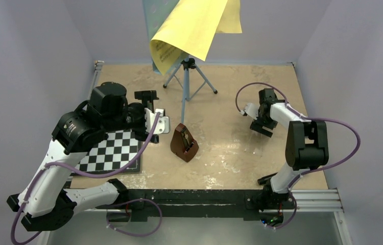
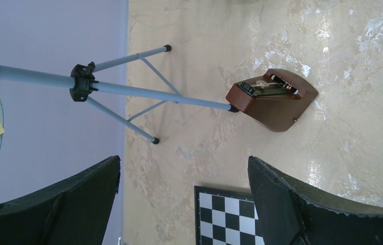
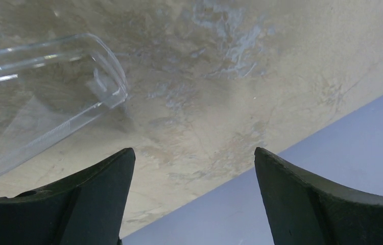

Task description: Pack up the instrument practice props

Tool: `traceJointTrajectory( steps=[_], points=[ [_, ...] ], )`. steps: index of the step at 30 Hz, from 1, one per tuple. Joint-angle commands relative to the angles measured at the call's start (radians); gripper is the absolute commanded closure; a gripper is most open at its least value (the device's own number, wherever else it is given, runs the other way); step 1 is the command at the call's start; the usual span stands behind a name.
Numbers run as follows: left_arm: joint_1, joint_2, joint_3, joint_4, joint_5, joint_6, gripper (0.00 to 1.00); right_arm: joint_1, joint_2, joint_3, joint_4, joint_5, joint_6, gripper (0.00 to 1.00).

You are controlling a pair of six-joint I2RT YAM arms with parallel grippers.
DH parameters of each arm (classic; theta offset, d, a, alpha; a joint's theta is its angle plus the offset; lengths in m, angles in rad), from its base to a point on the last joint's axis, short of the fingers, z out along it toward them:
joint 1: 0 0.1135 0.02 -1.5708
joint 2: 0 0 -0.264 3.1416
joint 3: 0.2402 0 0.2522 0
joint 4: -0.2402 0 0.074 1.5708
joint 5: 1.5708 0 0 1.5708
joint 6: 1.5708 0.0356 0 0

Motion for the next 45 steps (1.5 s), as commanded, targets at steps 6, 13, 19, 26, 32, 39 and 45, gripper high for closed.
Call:
traceJointTrajectory(
  steps=[6, 13, 19, 26, 32, 39, 45],
  points=[
    [0.027, -0.002, 0.001, 0.025, -0.002, -0.02, 0.0, 0.082, 0.005, 0.022, 0.059, 0.024, -0.129, 0.09],
    [0.043, -0.015, 0.002, 0.027, -0.008, -0.01, 0.0, 0.101, 0.015, 0.02, 0.041, 0.023, -0.233, 0.08],
    [0.044, -0.028, 0.0, 0.019, -0.015, 0.005, 0.0, 0.116, -0.001, 0.039, -0.079, -0.05, -0.303, 0.08],
    [0.045, -0.037, 0.013, 0.007, -0.019, 0.008, 0.0, 0.218, -0.012, 0.095, -0.189, -0.125, -0.103, 0.08],
    [0.051, -0.04, 0.029, -0.012, -0.023, 0.011, 0.0, 0.296, -0.034, 0.111, -0.219, -0.216, 0.069, 0.08],
    [0.05, -0.039, 0.008, 0.013, 0.065, -0.058, 0.0, 0.148, -0.076, 0.351, -0.528, -0.416, 0.699, 0.08],
    [0.047, -0.013, 0.012, 0.032, 0.077, -0.061, 0.0, 0.042, -0.089, 0.249, -0.683, -0.405, 0.987, 0.01]
  ],
)
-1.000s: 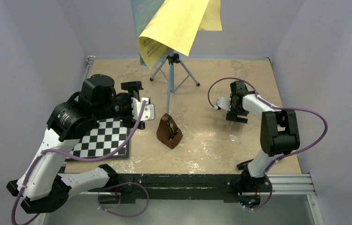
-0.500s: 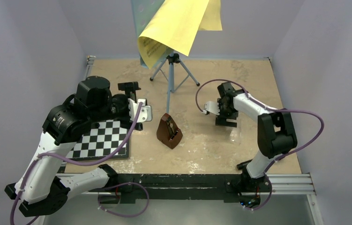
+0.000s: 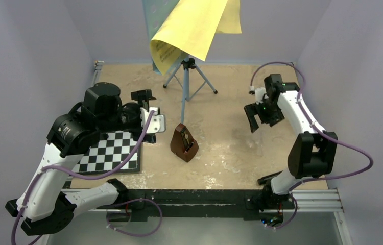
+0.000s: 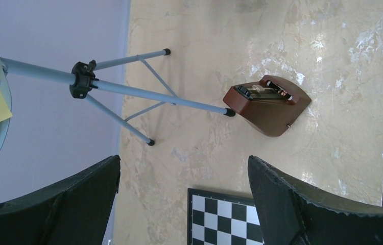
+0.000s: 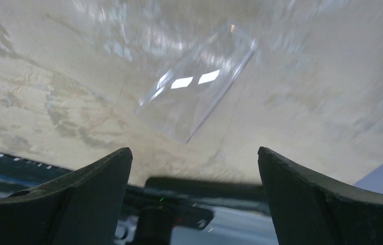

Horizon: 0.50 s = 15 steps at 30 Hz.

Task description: Pack up the instrument practice props

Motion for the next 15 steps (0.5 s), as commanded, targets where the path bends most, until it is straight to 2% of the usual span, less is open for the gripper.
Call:
traceJointTrajectory(
  steps=[1, 4, 8, 13, 15],
  points=[
    [0.005, 0.017, 0.014, 0.038, 0.024, -0.032, 0.0, -0.018, -0.012, -0.115, -0.191, -0.05, 0.302, 0.01],
    [0.005, 0.023, 0.003, 0.034, 0.023, -0.033, 0.0, -0.016, 0.027, -0.156, -0.197, -0.039, 0.385, 0.01],
    [0.007, 0.023, -0.043, 0.038, 0.007, -0.047, 0.0, -0.017, 0.1, -0.126, -0.235, -0.092, 0.445, 0.01],
    [0.01, 0.025, -0.084, 0.033, -0.016, -0.054, 0.0, -0.007, 0.206, -0.069, -0.245, -0.299, 0.522, 0.02],
    [0.01, 0.038, -0.08, 0.022, -0.015, -0.063, 0.0, 0.001, 0.243, -0.037, -0.245, -0.247, 0.545, 0.03]
  ],
)
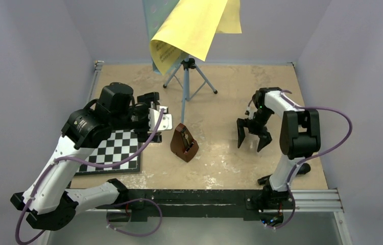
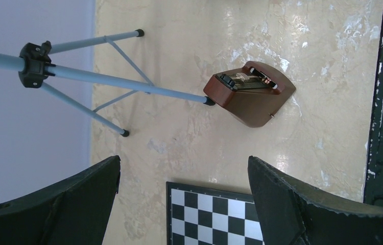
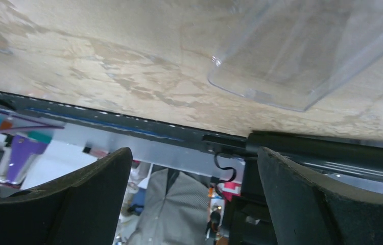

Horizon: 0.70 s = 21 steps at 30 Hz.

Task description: Pack up the instrument practice props

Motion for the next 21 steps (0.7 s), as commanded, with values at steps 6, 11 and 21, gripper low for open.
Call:
traceJointTrajectory(
  steps=[6, 11, 21],
  points=[
    [0.01, 0.053, 0.028, 0.003, 0.0, -0.065, 0.0, -0.003, 0.096, 0.147, -0.067, 0.148, 0.113, 0.09],
    [-0.042, 0.102, 0.063, 0.066, 0.034, -0.138, 0.0, -0.062, 0.072, 0.198, -0.038, 0.134, 0.042, 0.1],
    [-0.393, 0.36, 0.323, 0.06, -0.01, -0.314, 0.0, -0.146, -0.386, 0.05, 0.216, 0.139, 0.024, 0.07]
  ],
)
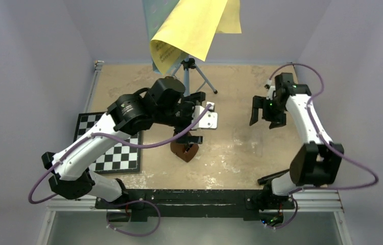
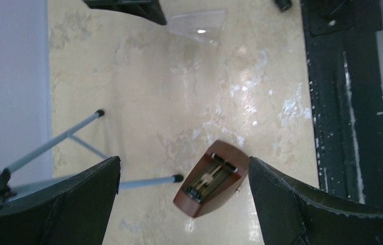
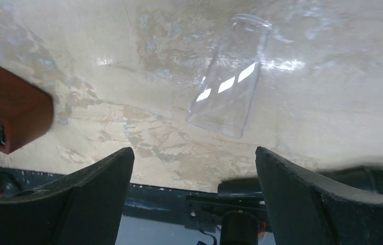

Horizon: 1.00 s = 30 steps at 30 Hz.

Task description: Pack up the instrument practice props

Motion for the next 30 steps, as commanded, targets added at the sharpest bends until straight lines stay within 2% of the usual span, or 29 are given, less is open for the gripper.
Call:
traceJointTrajectory(
  steps=[1, 3, 5, 7, 9, 10, 12, 17, 21, 23, 27, 30],
  points=[
    [-0.115, 0.064, 0.077, 0.003, 0.058, -0.104, 0.01, -0.074, -0.213, -0.074, 0.032, 0.091, 0.009, 0.07],
    [-0.144, 0.093, 0.054, 0.023, 0.087, -0.13, 0.01, -0.107, -0.292, -0.117, 0.055, 0.188, 0.014, 0.07],
    [-0.159, 0.127, 0.036, 0.075, 0.11, -0.179, 0.01, -0.119, -0.39, -0.192, 0.2, 0.266, -0.041, 0.07],
    [-0.163, 0.174, 0.028, 0.155, 0.118, -0.25, 0.01, -0.119, -0.48, -0.303, 0.421, 0.257, -0.212, 0.09],
    [-0.165, 0.22, 0.017, 0.248, 0.106, -0.318, 0.01, -0.121, -0.564, -0.452, 0.622, 0.186, -0.449, 0.07],
    [-0.167, 0.254, 0.034, 0.278, 0.09, -0.359, 0.01, -0.122, -0.594, -0.524, 0.654, 0.153, -0.56, 0.06],
    [-0.168, 0.348, 0.098, 0.298, 0.058, -0.439, 0.02, -0.128, -0.625, -0.594, 0.638, 0.154, -0.703, 0.06],
    [-0.165, 0.519, 0.195, 0.35, -0.025, -0.611, 0.02, -0.237, -0.665, -0.732, 0.594, 0.144, -0.748, 0.07],
    [-0.159, 0.613, 0.231, 0.353, -0.028, -0.783, 0.03, -0.274, -0.596, -0.811, 0.613, 0.052, -0.831, 0.06],
    [-0.158, 0.64, 0.215, 0.366, -0.021, -0.795, 0.03, -0.282, -0.562, -0.836, 0.68, 0.002, -0.848, 0.05],
    [-0.157, 0.658, 0.115, 0.479, -0.05, -0.821, 0.02, -0.334, -0.498, -0.817, 0.784, -0.136, -0.871, 0.03],
    [-0.157, 0.721, 0.131, 0.501, -0.068, -0.865, 0.02, -0.357, -0.372, -0.683, 0.699, -0.2, -0.876, 0.06]
  ],
)
